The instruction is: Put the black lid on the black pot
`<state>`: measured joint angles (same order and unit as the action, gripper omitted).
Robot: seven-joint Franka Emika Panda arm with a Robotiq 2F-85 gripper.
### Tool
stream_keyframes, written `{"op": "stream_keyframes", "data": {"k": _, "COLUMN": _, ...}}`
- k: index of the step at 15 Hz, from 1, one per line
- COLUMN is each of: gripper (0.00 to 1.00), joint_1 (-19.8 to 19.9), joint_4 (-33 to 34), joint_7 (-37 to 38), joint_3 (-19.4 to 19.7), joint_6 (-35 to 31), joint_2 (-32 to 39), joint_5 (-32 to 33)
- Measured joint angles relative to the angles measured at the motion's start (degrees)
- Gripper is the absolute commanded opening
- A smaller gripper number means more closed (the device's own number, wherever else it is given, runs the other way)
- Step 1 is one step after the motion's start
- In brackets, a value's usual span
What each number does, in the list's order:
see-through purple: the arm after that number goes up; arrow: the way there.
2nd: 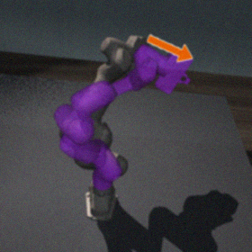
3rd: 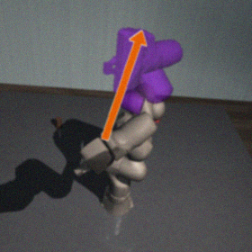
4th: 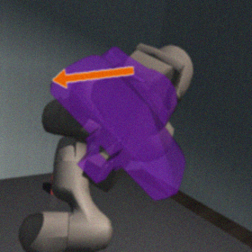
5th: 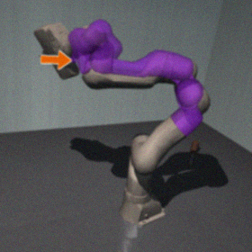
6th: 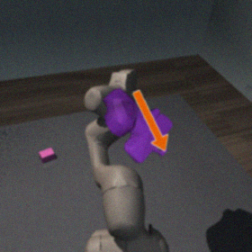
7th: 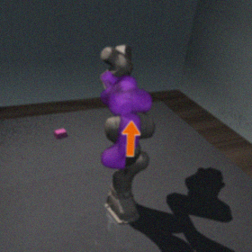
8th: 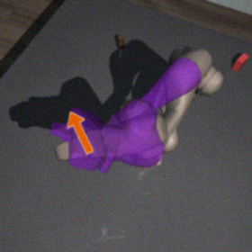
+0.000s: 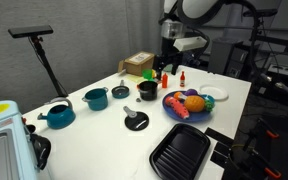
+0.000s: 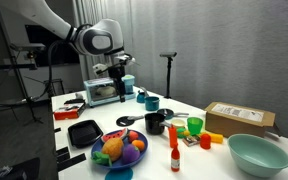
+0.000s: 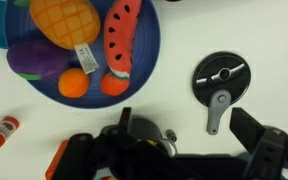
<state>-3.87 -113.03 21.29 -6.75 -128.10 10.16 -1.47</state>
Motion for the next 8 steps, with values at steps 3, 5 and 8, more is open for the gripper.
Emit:
{"op": "stream_keyframes", "data": {"k": 3, "gripper": 1.0, "joint_1": 0.0, "joint_4": 3.19, "joint_7": -1.03, "joint_3": 1.03, "joint_6": -3.08, "joint_2": 5.92, "joint_5": 0.28}}
{"op": "stream_keyframes", "data": {"k": 5, "gripper": 1.0, "joint_1": -0.15, "joint_4": 6.49, "joint_7": -2.35, "joint_3": 1.14, "joint_6": -5.51, "joint_2": 10.58, "joint_5": 0.1}}
{"op": "stream_keyframes", "data": {"k": 8, "gripper": 1.0, "joint_1": -1.94, "joint_4": 13.97, "joint_7": -3.22, "joint_3": 1.04, "joint_6": -7.89, "joint_2": 18.84, "joint_5": -0.11}}
